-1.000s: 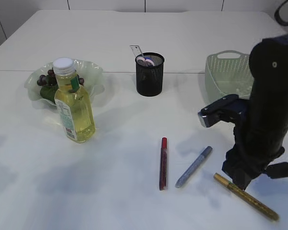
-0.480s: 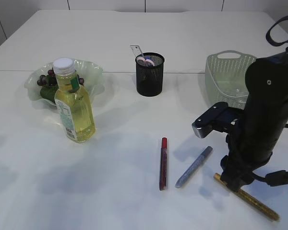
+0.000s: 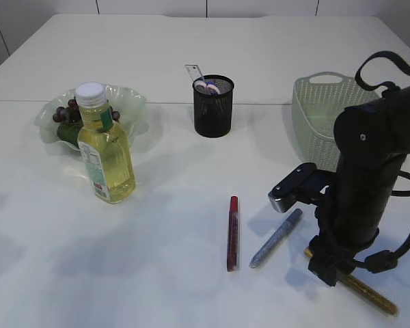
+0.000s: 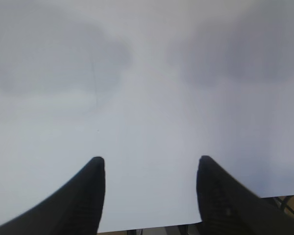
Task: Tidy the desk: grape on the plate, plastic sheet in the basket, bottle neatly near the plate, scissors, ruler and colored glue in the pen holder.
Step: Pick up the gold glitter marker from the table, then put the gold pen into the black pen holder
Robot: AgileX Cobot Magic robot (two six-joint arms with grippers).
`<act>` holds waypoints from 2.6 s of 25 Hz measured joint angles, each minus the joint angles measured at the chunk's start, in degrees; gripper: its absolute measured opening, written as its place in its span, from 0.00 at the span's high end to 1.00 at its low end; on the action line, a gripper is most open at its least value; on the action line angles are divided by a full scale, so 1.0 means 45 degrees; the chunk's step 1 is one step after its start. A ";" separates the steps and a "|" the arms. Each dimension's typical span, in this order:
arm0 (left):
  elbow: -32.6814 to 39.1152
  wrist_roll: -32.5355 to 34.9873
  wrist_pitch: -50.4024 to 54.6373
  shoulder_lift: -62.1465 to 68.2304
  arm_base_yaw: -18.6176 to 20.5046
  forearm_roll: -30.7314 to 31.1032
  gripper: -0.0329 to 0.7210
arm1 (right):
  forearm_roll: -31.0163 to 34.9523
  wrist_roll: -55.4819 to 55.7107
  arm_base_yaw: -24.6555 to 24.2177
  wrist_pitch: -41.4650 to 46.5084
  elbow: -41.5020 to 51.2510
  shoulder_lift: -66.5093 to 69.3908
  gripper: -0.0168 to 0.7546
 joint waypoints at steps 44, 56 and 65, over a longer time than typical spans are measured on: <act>0.0000 0.0000 -0.0128 0.0000 0.0000 -0.0023 0.38 | 0.1508 -0.0707 0.0000 0.0443 -0.2194 -0.0694 0.84; 0.0000 0.0000 -0.0133 0.0000 0.0000 -0.0023 0.38 | 0.4427 -0.1515 -0.0657 0.0449 -0.8457 0.0432 0.84; 0.0000 0.0000 -0.0133 0.0000 0.0000 -0.0023 0.38 | 0.7699 -0.3319 -0.1630 -0.1970 -1.0839 0.2369 0.84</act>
